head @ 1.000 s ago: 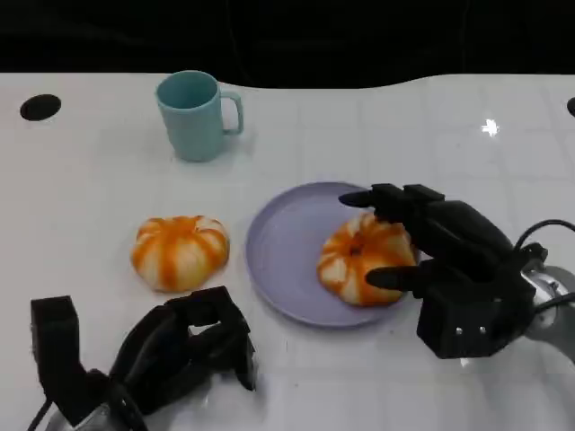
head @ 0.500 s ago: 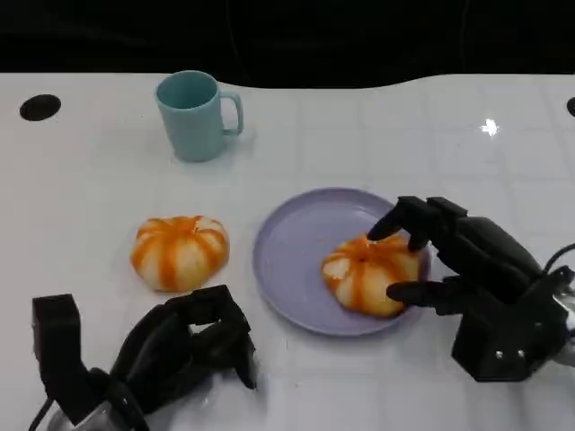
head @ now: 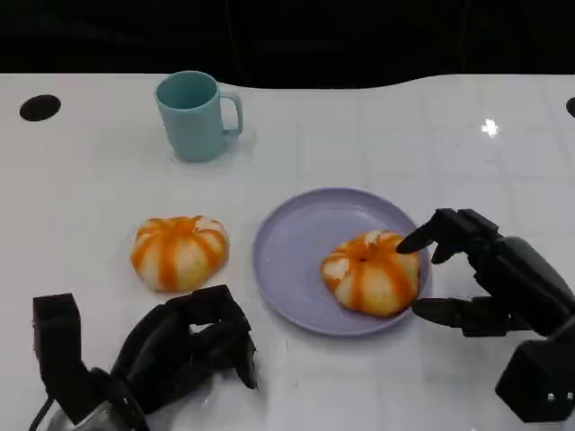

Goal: Grasp the bread from the table and place it into the plate.

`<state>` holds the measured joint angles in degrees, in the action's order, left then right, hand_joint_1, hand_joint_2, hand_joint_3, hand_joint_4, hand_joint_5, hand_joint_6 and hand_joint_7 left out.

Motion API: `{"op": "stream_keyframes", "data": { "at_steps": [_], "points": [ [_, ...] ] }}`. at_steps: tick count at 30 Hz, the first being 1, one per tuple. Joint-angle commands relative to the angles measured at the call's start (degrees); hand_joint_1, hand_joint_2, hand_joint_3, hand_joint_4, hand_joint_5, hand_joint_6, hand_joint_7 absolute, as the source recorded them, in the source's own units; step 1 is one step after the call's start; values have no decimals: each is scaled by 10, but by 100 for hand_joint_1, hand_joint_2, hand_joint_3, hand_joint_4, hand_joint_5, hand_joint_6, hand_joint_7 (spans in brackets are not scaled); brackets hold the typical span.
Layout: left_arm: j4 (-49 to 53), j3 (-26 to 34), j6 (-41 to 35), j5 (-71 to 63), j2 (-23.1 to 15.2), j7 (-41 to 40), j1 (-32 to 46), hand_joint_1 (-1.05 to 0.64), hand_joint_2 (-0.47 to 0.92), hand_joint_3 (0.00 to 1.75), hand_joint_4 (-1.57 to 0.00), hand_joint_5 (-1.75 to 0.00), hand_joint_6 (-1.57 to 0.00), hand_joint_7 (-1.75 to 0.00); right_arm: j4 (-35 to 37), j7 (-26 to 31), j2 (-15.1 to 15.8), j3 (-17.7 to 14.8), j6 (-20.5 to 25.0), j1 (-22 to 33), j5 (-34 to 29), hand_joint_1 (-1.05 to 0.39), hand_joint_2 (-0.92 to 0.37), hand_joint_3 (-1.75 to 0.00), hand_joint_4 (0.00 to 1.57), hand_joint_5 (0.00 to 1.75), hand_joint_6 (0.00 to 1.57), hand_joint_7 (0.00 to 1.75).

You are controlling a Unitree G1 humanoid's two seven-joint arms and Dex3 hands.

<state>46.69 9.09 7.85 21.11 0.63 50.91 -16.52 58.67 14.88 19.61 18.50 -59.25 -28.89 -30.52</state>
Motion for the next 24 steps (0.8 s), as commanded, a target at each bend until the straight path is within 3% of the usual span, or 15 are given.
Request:
{"op": "stream_keyframes", "data": {
  "at_steps": [1, 4, 8, 12, 14, 16, 24],
  "points": [
    [2, 3, -2, 0, -6, -4, 12, -68, 87, 0, -97, -143, -99, -99, -21, -2, 17, -19, -24, 23, 21, -79, -92, -40, 0, 175, 0, 132],
    [2, 3, -5, 0, -6, -4, 11, -69, 85, 0, -97, -142, -99, -99, -20, -23, 11, -35, -49, 43, 60, -76, -92, -35, 13, 175, 0, 165],
    [-4, -1, -4, -5, -7, -10, 13, -72, 85, 0, -99, -143, -100, -100, -31, -77, 4, -49, -61, 71, 123, -71, -92, -30, 43, 175, 23, 174],
    [-5, 0, -8, -3, -7, -10, 14, -72, 85, 0, -99, -143, -100, -102, -53, -147, -10, -61, -57, 105, 201, -65, -92, -24, 71, 175, 57, 174],
    [-2, 1, -8, -1, -8, -6, 12, -71, 85, 0, -99, -143, -99, -102, -61, -175, -18, -66, -54, 118, 230, -63, -92, -23, 78, 175, 67, 174],
    [-2, 2, -11, -1, -9, -5, 11, -71, 85, 0, -99, -143, -100, -102, -69, -208, -29, -73, -45, 130, 262, -62, -92, -22, 92, 170, 86, 165],
    [-4, 2, -11, 0, -12, -1, 12, -70, 86, 0, -100, -141, -99, -102, -119, -312, -51, -97, 35, 175, 340, -61, -92, -26, 126, 148, 121, 138]
  ]
}}
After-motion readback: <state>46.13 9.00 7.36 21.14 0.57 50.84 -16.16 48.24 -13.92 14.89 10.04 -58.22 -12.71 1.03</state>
